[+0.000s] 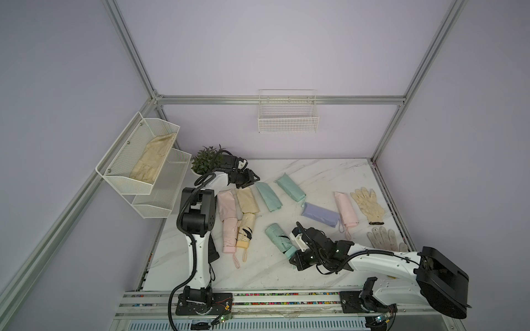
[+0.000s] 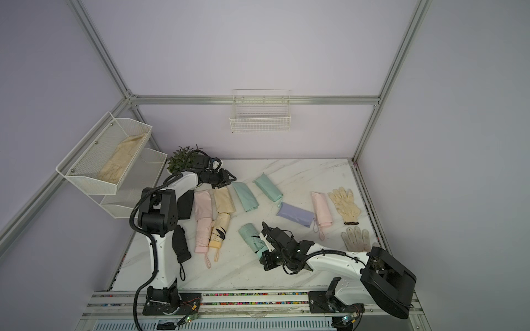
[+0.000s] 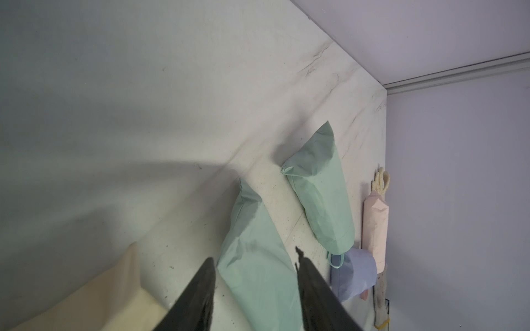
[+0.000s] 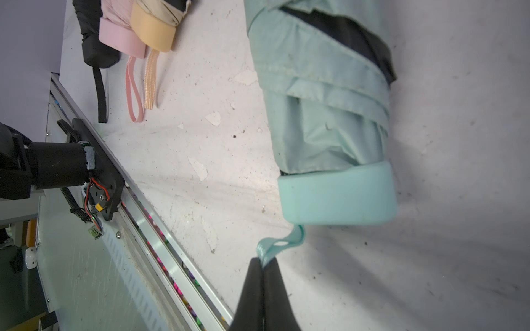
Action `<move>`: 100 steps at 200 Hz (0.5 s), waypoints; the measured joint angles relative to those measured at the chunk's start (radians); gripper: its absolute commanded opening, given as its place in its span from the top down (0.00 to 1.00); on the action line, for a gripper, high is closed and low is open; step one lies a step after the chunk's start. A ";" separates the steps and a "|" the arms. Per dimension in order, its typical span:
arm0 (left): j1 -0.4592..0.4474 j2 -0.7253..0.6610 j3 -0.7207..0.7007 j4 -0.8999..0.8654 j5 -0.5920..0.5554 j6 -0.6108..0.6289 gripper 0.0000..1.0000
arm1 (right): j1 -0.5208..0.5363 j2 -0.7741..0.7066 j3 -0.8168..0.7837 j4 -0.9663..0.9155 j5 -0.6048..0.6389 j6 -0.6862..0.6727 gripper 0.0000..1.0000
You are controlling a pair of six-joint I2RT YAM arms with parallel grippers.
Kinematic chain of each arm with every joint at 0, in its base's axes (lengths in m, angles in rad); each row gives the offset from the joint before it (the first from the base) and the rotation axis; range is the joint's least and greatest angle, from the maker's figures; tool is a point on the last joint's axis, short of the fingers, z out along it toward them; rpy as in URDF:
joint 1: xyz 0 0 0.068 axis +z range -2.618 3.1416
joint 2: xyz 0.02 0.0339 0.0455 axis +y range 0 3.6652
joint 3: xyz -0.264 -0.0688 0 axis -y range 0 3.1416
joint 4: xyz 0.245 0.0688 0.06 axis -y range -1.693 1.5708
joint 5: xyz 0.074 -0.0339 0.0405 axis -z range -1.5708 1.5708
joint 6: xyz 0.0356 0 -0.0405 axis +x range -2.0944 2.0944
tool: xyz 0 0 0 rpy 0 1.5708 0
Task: Take umbrellas out of sleeves
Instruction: Move the umbrella to the center of the board.
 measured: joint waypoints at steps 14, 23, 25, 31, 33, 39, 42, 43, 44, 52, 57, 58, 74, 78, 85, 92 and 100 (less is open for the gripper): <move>0.000 -0.001 0.025 -0.013 -0.010 0.004 0.49 | 0.000 0.011 0.000 0.017 -0.024 0.005 0.70; 0.000 -0.008 0.029 -0.013 -0.016 0.005 0.49 | 0.000 0.014 0.000 0.026 -0.040 0.008 0.60; 0.000 -0.008 0.029 -0.014 -0.018 0.005 0.49 | 0.000 0.014 0.000 0.027 -0.044 0.008 0.59; 0.000 -0.018 0.029 -0.021 -0.026 0.006 0.49 | 0.000 0.011 0.000 0.032 -0.055 0.007 0.55; 0.000 -0.020 0.029 -0.023 -0.029 0.006 0.49 | 0.000 0.010 0.000 0.032 -0.057 0.005 0.54; 0.000 -0.034 0.027 -0.031 -0.041 0.006 0.49 | 0.000 0.002 0.000 0.034 -0.061 0.005 0.51; 0.000 -0.043 0.027 -0.035 -0.050 0.006 0.49 | 0.000 -0.005 0.000 0.033 -0.061 0.006 0.49; 0.000 -0.045 0.026 -0.037 -0.053 0.006 0.49 | 0.000 -0.008 0.000 0.033 -0.061 0.006 0.49; 0.000 -0.047 0.026 -0.038 -0.055 0.007 0.49 | 0.000 -0.010 0.000 0.032 -0.060 0.006 0.48; 0.000 -0.079 0.024 -0.051 -0.076 0.006 0.49 | 0.000 -0.037 0.000 0.027 -0.058 0.003 0.44; 0.000 -0.105 0.018 -0.056 -0.089 0.006 0.49 | 0.000 -0.055 0.001 0.023 -0.054 0.003 0.40; 0.000 -0.111 0.016 -0.057 -0.092 0.006 0.49 | 0.000 -0.060 0.001 0.022 -0.052 0.003 0.40; 0.000 -0.213 -0.019 -0.061 -0.106 -0.002 0.49 | 0.000 -0.111 0.016 -0.003 -0.019 -0.001 0.37; 0.000 -0.242 -0.030 -0.061 -0.105 -0.005 0.49 | 0.000 -0.119 0.025 -0.013 -0.005 -0.004 0.36; -0.001 -0.288 -0.050 -0.053 -0.102 -0.006 0.49 | 0.000 -0.122 0.042 -0.028 0.018 -0.010 0.36; -0.002 -0.330 -0.072 -0.044 -0.098 -0.009 0.49 | 0.000 -0.115 0.059 -0.039 0.036 -0.014 0.35; -0.005 -0.374 -0.100 -0.032 -0.092 -0.010 0.49 | 0.000 -0.097 0.082 -0.052 0.060 -0.022 0.34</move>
